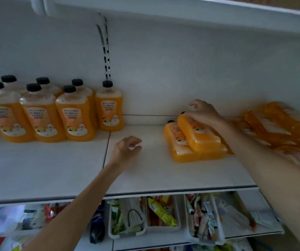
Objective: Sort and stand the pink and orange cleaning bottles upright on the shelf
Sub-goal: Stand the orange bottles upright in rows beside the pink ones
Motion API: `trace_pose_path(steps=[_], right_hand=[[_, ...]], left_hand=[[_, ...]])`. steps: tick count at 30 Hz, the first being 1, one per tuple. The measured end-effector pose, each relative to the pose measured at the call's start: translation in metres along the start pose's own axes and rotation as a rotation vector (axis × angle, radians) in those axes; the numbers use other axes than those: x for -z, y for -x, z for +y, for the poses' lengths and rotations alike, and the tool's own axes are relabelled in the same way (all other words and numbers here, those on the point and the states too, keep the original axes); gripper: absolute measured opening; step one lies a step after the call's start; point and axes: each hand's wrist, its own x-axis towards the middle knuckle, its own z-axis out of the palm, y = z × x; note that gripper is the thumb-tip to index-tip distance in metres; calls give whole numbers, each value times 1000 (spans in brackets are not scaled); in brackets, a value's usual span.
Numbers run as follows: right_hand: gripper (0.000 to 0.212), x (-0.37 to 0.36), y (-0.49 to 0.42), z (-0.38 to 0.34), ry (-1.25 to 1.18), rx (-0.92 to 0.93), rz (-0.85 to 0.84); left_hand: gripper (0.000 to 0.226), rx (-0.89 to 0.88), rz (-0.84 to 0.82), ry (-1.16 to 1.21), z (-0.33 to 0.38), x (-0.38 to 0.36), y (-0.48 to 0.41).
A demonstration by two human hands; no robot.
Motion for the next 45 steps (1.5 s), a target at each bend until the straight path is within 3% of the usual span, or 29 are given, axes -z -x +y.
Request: trace_pose_path(steps=[4,7,11,14,18,21,24,30,34,39,45], right_hand=[[77,0,18,34,-32,-143,-121],[65,-9,19,33,-85,-106,-52],[52,-16,21,20,-97,-56,-26],[49,-25,18,0,-87,-30,-7],[49,-48,24,-30,-129,27,4],[53,-65,32,-44,-165,72,-14],[60,-76,39,-49,-276,108,-96],[54,-89,47,-88,-537,191,-122],[55,-105,54,-118,-521,310,-80],[72,-116,58,-137,-433,415,-152],[73,-130,60,-149,-464,413,-144]], left_hand=[[21,-27,-12,-58,-1,-11,5],[26,-17,-36,-42,0,-10,5],[59,33,-92,116,3,-6,7],[45,144,-116,418,24,-10,8],[45,200,-343,503,55,-22,10],[60,280,-312,493,44,-18,17],[73,201,-224,408,21,-6,24],[89,-58,-88,240,-9,41,22],[91,-80,-76,247,-30,72,21],[91,-93,-92,248,-56,97,21],[90,-84,-184,310,-71,104,26]])
